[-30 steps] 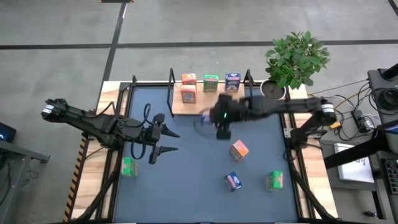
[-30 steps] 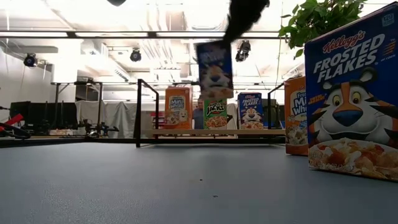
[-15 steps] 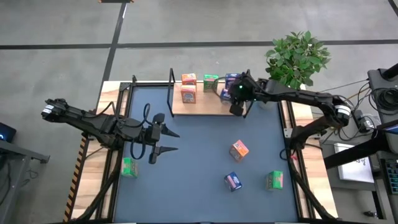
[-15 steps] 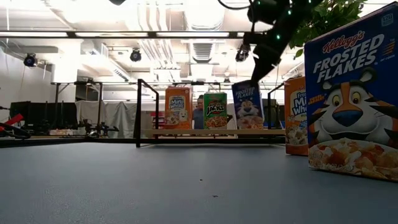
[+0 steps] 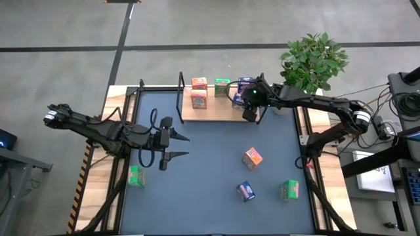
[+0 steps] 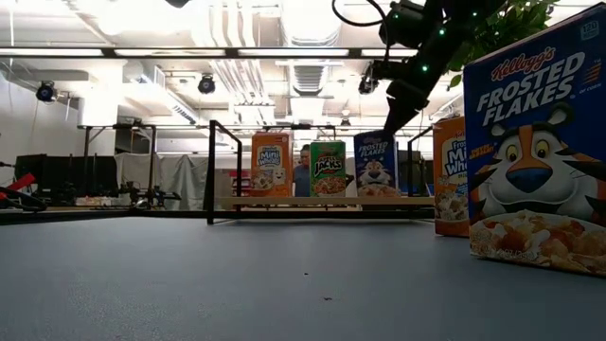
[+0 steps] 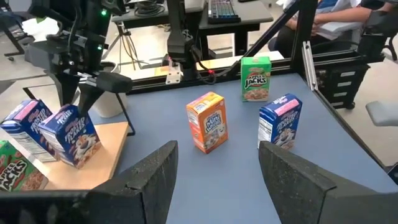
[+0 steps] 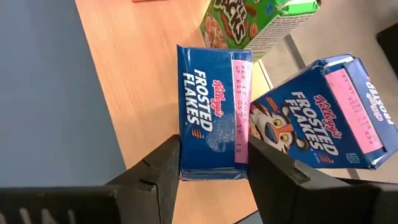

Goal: Stack cereal on shelf
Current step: Put the left blue cereal box on the shelf

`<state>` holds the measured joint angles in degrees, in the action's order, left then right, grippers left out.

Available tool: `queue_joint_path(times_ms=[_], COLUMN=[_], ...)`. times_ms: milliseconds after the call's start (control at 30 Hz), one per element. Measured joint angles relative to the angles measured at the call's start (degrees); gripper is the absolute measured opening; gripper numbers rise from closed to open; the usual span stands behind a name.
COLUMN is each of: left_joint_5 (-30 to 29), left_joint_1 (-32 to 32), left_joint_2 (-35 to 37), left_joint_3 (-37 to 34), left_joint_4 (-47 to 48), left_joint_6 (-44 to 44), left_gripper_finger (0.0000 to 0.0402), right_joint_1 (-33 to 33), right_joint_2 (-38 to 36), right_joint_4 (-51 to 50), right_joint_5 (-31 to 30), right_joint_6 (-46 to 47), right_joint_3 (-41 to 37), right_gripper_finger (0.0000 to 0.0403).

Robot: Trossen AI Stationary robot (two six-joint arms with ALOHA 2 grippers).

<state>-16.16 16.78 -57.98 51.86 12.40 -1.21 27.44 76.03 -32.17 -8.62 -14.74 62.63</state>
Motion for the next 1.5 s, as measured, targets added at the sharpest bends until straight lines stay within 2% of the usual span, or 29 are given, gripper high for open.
queue_joint_path(times_ms=[267, 467, 600, 1133, 1367, 1500], left_joint_5=[0.02, 0.02, 0.02, 0.07, 0.07, 0.07], left_joint_1=[0.00, 0.00, 0.00, 0.00, 0.00, 0.00], left_joint_2=[0.00, 0.00, 0.00, 0.00, 0.00, 0.00], left_joint_3=[0.00, 0.00, 0.00, 0.02, 0.02, 0.02], left_joint_4=[0.00, 0.01, 0.00, 0.04, 0.04, 0.04], left_joint_6=[-0.01, -0.01, 0.00, 0.00, 0.00, 0.00], left_gripper_finger=[0.0208, 0.0208, 0.0208, 0.0208, 0.0208, 0.0208], right_joint_1=[0.11, 0.10, 0.09, 0.09, 0.09, 0.11], right_joint_2=[0.20, 0.17, 0.21, 2.43, 2.43, 2.43], right_joint_4=[-0.60, -0.94, -1.67, -1.49, -1.84, -1.90], right_joint_5=[-0.37, -0.37, 1.24, 0.90, 1.10, 1.09], right_joint_6=[0.66, 1.73, 3.22, 7.26, 7.85, 8.78], right_joint_3=[3.16, 4.89, 4.47, 3.21, 3.21, 3.21], right_gripper_finger=[0.0186, 0.0187, 0.0187, 0.0187, 0.0175, 0.0196])
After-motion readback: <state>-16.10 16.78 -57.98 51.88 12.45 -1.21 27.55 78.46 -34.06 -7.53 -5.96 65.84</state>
